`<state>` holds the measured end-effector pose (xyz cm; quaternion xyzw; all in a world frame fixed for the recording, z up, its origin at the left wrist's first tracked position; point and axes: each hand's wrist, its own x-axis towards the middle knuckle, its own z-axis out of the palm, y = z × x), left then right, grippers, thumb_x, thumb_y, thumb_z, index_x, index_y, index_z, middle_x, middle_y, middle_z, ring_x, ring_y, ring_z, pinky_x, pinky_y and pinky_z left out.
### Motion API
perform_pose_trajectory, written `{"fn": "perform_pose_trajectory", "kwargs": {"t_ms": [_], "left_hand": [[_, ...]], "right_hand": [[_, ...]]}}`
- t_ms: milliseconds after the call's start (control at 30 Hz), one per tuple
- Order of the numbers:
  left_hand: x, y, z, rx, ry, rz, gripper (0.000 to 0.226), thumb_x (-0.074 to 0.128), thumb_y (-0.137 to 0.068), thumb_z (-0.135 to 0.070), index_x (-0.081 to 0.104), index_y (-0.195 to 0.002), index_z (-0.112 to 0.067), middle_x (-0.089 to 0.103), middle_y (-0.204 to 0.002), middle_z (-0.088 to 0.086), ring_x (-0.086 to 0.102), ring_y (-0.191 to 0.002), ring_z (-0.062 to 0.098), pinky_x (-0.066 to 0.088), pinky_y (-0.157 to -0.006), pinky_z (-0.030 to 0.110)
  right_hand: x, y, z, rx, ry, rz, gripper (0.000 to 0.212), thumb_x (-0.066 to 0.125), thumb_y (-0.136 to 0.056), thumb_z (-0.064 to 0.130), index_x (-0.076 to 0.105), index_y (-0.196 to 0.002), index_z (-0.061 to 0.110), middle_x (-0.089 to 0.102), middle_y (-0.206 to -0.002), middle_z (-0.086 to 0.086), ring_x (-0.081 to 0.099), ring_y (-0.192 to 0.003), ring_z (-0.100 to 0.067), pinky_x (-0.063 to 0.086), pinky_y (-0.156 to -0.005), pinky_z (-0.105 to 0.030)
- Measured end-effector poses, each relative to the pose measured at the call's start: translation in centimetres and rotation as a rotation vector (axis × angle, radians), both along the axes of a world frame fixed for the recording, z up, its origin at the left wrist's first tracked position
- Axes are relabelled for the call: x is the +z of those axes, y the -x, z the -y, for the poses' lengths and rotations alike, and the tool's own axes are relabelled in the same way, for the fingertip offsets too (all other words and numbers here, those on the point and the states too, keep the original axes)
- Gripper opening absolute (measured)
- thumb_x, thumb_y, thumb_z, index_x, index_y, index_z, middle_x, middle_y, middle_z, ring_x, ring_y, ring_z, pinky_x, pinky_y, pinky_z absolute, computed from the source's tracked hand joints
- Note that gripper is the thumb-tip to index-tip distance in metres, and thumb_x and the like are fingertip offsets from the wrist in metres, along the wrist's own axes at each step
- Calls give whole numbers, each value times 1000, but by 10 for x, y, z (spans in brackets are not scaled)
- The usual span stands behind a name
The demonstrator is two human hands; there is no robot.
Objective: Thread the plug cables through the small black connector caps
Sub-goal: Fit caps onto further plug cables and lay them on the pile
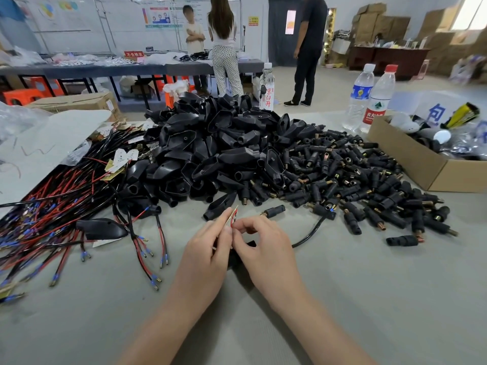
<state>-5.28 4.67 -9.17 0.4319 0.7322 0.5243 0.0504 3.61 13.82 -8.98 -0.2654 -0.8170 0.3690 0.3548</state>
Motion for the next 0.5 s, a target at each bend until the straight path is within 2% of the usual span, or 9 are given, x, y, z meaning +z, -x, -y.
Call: {"fn": "perform_pose_trajectory", "kwargs": {"t_ms": [100,167,300,367,433,500], "left_hand": [[-3,4,0,9,13,14,40,47,-104,-20,54,-143,-27,62,-118,-24,57,-115,-5,47,-99,26],[-4,6,0,20,25,12,40,47,-104,-22,52,-143,-30,63,-102,-20,60,-101,1,48,-90,25],[-4,6,0,25,9,44,39,46,-104,-21,53,-138,-39,61,-87,-11,61,-82,8,49,-77,20],[-3,6,1,26,0,68,34,45,-104,-20,60,-129,-38,63,-84,-12,63,-77,8,48,-72,15],[-2,7,2,36,-1,75,26,43,-105,-20,65,-114,-30,63,-81,-11,65,-74,9,51,-70,19],[-1,7,3,47,-20,84,25,42,-105,-19,62,-95,-31,64,-79,-9,67,-73,10,52,-70,23]], "right_hand": [[-1,-1,-1,24,47,-19,3,64,-90,34,67,-90,34,66,-92,21,57,-98,-1,45,-90,-24],[-1,-2,-2,34,102,-38,3,64,-89,37,65,-87,36,67,-89,21,60,-95,-1,47,-85,-24],[0,-4,-4,39,170,-61,5,63,-89,37,62,-83,37,66,-88,25,59,-72,2,40,-65,-13],[1,-5,-4,42,180,-74,8,62,-90,35,60,-82,36,66,-87,26,60,-76,2,39,-65,-9],[0,-6,-4,49,212,-82,8,61,-92,32,58,-85,34,65,-85,23,60,-80,1,40,-67,-10],[-1,-6,-5,51,255,-75,7,58,-93,28,55,-90,34,64,-84,23,58,-75,-1,41,-65,-11]]}}
